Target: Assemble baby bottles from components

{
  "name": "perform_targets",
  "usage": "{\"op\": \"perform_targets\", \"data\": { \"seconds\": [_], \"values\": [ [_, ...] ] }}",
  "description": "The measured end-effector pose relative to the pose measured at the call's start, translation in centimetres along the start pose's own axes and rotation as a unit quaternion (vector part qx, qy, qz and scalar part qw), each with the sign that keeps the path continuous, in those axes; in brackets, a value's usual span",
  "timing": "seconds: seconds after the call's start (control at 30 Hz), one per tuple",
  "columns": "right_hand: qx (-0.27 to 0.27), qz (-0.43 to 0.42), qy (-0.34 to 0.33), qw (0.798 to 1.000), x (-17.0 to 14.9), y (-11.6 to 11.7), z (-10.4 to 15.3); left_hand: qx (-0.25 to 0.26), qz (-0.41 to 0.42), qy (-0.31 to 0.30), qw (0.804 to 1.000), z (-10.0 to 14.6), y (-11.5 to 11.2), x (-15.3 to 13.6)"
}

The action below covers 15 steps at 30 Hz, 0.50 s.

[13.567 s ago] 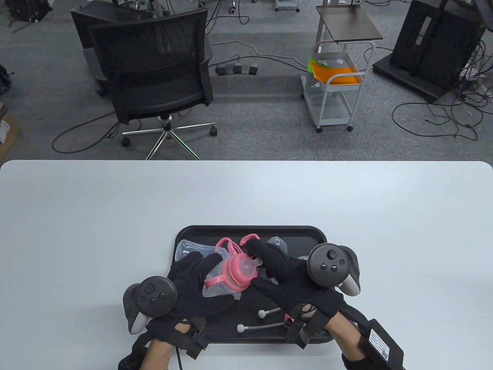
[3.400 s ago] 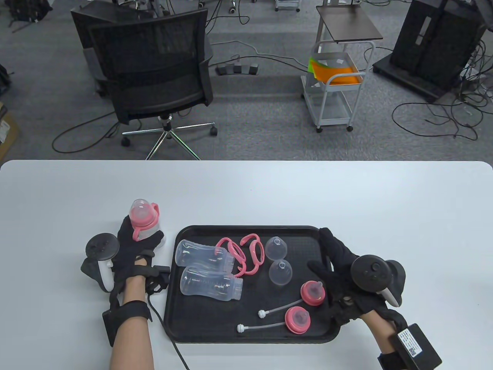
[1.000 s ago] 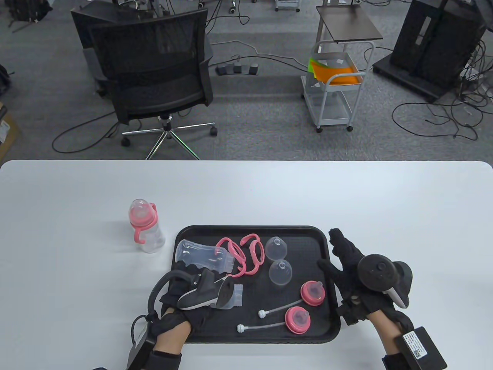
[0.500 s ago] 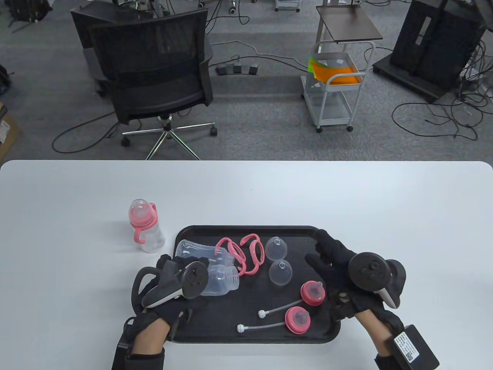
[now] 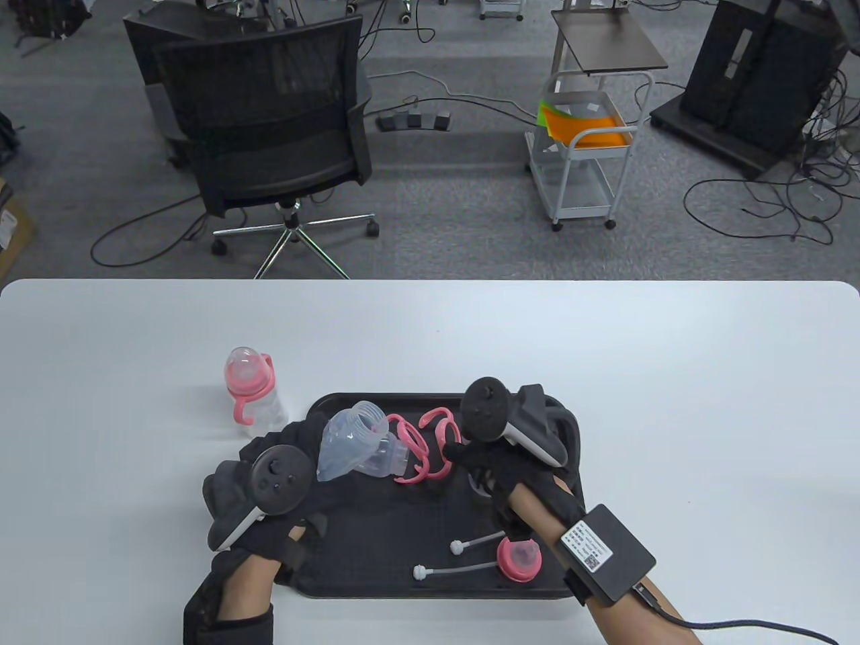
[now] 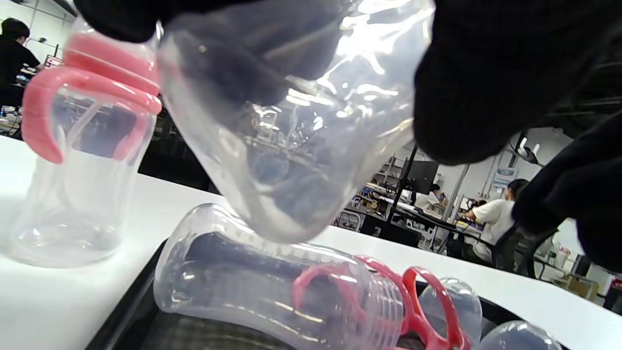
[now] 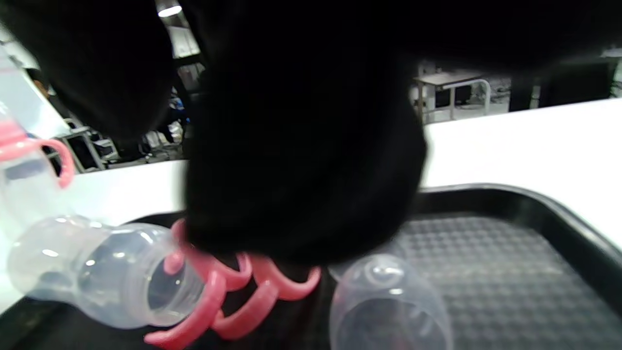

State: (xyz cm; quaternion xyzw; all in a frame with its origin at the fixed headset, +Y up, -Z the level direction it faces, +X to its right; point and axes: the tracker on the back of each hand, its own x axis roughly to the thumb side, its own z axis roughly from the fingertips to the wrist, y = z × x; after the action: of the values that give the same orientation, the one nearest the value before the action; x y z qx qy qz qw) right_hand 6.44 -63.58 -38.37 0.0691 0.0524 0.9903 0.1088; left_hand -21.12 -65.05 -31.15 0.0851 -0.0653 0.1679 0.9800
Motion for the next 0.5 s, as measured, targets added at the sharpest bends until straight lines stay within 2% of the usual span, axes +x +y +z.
{"op": "perform_targets", "data": {
  "seconds": [0.17,0.27,0.5],
  "values": [
    [0.015,0.021,0.041,0.999,1.5,1.6,-2.0,0.027,0.034,0.005,0.999,0.1,0.3,-0.4],
    [0.042,0.045,0.076,0.995,2.1,2.4,-3.0,0.041,0.041,0.005,0.998,0.3,0.4,-0.4],
    [0.035,0.074,0.122,0.989,2.8,4.2,-4.7,0.039,0.035,0.001,0.999,0.3,0.3,-0.3]
  ]
}}
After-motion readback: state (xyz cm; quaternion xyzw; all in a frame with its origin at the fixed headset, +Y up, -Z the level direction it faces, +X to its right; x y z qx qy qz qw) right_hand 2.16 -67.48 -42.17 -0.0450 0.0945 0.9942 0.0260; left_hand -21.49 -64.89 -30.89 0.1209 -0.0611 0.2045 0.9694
